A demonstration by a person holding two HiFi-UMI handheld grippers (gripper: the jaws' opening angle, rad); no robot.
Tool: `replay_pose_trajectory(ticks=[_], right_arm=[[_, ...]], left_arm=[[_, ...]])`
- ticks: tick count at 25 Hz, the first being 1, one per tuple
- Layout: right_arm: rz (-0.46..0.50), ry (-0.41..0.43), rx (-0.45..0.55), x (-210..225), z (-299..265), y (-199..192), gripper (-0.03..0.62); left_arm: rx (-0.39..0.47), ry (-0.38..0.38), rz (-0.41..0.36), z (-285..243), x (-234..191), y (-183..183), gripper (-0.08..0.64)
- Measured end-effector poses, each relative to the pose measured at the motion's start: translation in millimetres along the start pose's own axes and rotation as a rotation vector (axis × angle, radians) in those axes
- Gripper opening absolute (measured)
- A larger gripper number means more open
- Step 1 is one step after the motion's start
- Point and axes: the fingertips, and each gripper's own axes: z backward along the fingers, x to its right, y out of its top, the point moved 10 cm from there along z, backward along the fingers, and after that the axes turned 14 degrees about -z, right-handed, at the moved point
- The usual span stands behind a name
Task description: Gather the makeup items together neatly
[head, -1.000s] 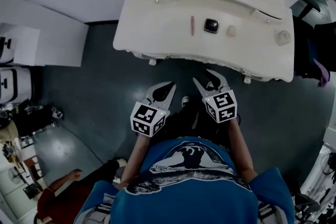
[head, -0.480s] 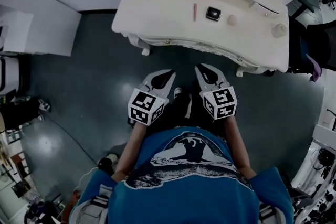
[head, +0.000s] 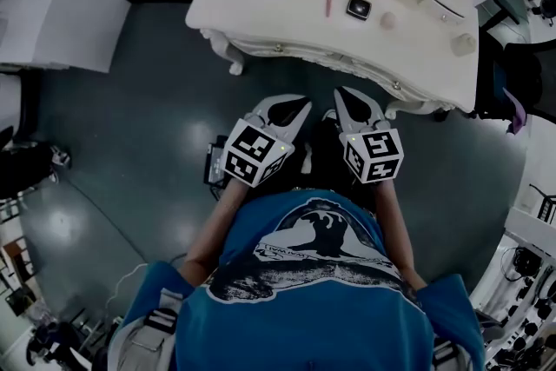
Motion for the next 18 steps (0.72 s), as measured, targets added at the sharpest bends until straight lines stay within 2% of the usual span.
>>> replay_pose_trajectory(ticks=[11, 18], right_arm=[[0.037, 0.050, -0.028, -9, -8, 2, 0.003], [0.045, 0.049, -0.039, -10, -12, 2, 0.003]], left_arm=[[0.015, 0.030, -0.018, 8, -6, 0, 0.012], [0.014, 0.039, -0.020, 9, -9, 0, 0.012]])
